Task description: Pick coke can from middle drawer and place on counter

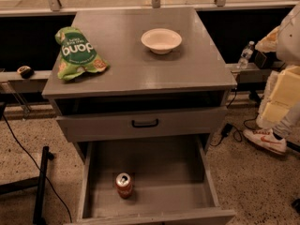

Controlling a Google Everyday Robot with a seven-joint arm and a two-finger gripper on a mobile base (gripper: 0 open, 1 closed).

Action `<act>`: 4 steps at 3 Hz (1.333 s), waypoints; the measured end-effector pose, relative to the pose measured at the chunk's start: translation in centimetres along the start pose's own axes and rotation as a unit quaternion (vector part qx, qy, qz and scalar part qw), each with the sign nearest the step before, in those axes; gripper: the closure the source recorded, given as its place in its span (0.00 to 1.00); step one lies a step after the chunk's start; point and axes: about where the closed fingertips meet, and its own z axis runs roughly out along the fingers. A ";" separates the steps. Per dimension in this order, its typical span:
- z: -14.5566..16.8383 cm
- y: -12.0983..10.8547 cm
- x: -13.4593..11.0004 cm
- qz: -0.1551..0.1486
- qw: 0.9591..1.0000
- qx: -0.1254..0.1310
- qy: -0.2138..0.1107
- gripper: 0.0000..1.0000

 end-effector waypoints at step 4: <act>8.2 8.0 -0.1 -0.006 0.989 -0.034 -0.145 0.00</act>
Offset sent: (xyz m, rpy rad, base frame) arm -0.0317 0.0518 -0.1522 0.4352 0.0305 0.0661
